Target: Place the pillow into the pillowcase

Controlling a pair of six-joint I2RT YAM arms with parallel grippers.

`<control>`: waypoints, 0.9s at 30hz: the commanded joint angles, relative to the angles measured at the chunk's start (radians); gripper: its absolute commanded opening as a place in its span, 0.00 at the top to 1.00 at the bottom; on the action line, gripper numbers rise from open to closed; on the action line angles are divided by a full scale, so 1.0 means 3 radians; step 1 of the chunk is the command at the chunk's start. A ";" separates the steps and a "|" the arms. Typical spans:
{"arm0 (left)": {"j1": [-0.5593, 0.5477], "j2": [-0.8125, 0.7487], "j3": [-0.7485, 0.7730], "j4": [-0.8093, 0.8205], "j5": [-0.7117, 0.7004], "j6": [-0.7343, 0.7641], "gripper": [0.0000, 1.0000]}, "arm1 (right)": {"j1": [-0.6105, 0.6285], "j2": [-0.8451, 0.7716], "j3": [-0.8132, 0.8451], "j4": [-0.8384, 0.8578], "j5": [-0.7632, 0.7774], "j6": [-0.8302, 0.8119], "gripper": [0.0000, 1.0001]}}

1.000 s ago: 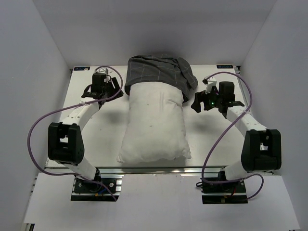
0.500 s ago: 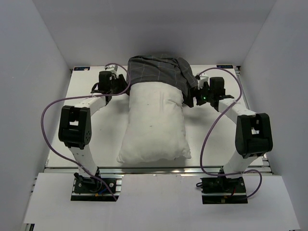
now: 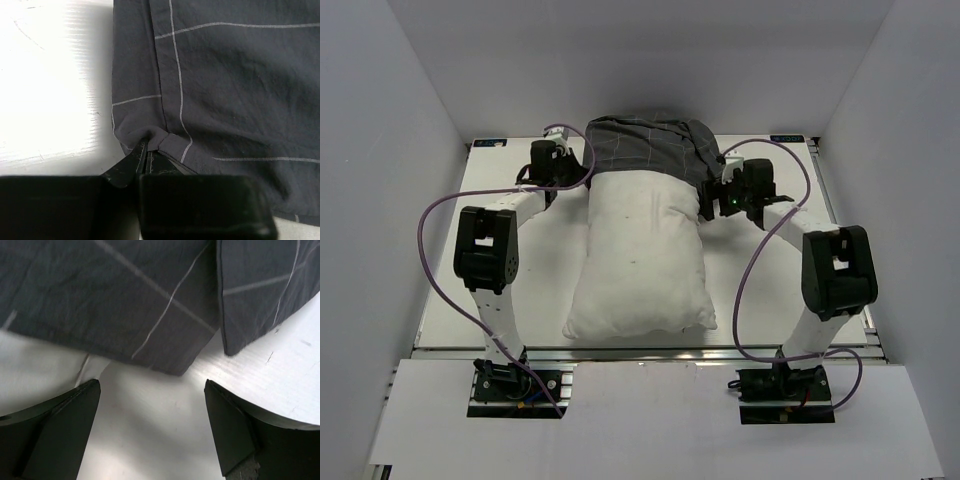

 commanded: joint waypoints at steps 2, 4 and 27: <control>-0.0007 -0.0112 -0.0028 0.0116 0.0133 -0.0026 0.94 | 0.0041 0.0300 0.0273 0.0312 0.0566 0.0021 0.11; -0.0007 -0.0137 -0.0089 0.0132 0.0163 -0.0036 0.97 | 0.0041 0.0434 0.0451 0.0333 0.0690 0.0032 0.11; -0.0007 -0.1308 -0.0381 -0.0109 0.1129 -0.0884 1.00 | 0.0041 -0.0603 0.0738 -0.1205 -0.1584 0.0267 1.00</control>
